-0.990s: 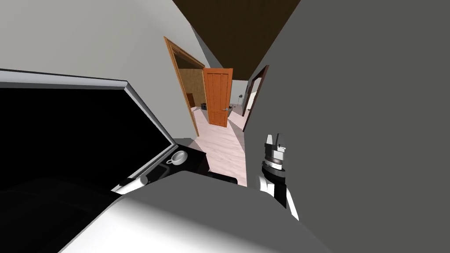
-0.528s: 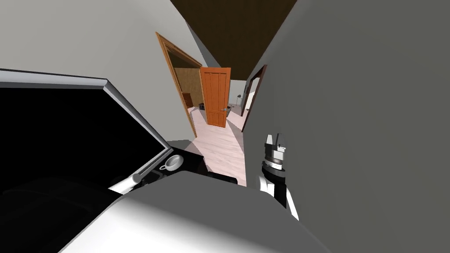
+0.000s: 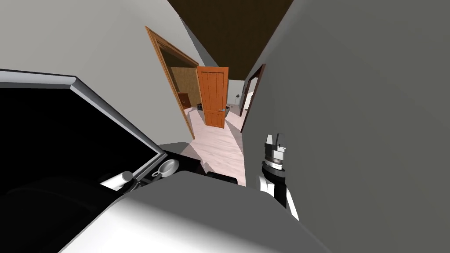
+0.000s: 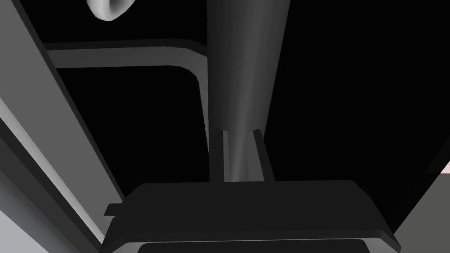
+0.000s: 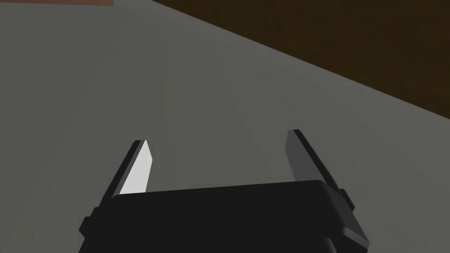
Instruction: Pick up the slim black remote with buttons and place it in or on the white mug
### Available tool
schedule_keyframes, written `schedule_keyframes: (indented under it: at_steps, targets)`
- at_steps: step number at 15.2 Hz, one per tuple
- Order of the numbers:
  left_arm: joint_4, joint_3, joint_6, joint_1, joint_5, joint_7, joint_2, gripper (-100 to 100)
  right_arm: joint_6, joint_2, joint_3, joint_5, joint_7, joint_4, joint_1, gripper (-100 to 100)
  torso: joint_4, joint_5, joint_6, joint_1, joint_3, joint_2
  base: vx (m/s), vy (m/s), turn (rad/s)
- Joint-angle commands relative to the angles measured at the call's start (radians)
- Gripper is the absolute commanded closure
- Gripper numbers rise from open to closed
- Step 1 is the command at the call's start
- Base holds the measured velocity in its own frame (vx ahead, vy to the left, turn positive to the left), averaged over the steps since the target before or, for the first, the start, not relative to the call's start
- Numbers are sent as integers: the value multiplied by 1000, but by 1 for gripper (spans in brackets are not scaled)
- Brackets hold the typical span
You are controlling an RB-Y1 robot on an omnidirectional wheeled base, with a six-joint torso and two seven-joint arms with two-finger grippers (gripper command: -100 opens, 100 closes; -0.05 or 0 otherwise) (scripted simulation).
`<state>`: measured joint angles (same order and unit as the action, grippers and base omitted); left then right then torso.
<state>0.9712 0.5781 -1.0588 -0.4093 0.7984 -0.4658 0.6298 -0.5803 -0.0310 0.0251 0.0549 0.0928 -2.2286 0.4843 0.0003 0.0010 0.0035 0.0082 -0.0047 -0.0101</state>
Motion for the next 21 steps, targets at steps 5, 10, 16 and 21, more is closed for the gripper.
schedule_keyframes:
  at_steps: [5,10,16,21]
  targets:
    - [58,26,-85,-31,35,-33,54,100,0,0,0,0,0,0,0,0,0,0,0,0,0,0,101,-11,-55]
    - [98,43,-141,-53,57,-55,90,100,0,0,0,0,0,0,0,0,0,0,0,0,-1,-1,110,-5,-52]
    - [103,43,-142,-53,57,-57,90,-100,0,0,0,0,0,0,0,0,1,1,-1,0,3,6,37,0,-14]
    - [160,75,-208,-86,90,-82,137,-100,0,0,0,0,0,0,0,0,2,0,-2,-2,5,9,-10,-30,2]
